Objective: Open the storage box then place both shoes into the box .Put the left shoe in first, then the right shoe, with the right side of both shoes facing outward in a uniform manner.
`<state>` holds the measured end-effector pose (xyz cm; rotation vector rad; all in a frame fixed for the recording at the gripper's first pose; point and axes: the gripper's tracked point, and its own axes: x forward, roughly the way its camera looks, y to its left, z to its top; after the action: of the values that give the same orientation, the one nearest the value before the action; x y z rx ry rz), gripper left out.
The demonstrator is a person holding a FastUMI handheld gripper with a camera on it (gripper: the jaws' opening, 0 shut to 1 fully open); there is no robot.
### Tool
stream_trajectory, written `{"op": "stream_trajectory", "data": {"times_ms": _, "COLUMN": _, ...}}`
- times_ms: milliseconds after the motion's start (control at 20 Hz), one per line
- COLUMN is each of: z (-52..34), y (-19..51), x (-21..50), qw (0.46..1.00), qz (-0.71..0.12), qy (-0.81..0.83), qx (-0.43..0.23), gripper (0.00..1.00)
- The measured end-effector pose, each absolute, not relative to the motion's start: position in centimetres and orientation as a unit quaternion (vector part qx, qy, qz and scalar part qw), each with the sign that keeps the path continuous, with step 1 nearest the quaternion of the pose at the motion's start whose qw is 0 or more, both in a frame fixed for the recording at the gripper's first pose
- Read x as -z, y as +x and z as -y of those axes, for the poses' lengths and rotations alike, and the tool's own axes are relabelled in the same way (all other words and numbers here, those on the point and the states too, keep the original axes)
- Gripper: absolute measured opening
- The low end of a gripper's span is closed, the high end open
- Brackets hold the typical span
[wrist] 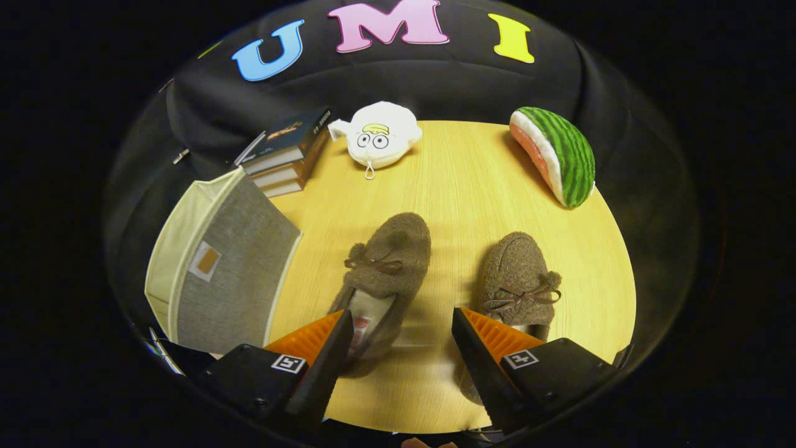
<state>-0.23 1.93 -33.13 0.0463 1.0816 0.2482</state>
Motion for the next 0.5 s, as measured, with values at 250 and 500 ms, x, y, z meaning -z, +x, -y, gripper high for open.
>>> {"op": "stream_trajectory", "data": {"times_ms": 250, "z": -1.8, "y": 1.2, "x": 36.2, "qw": 0.836, "qz": -0.538, "qy": 0.017, "qx": -0.102, "gripper": 0.99}}
{"op": "stream_trajectory", "data": {"times_ms": 500, "z": -2.7, "y": 2.2, "x": 37.9, "qw": 0.825, "qz": -0.555, "qy": 0.034, "qx": -0.102, "gripper": 0.98}}
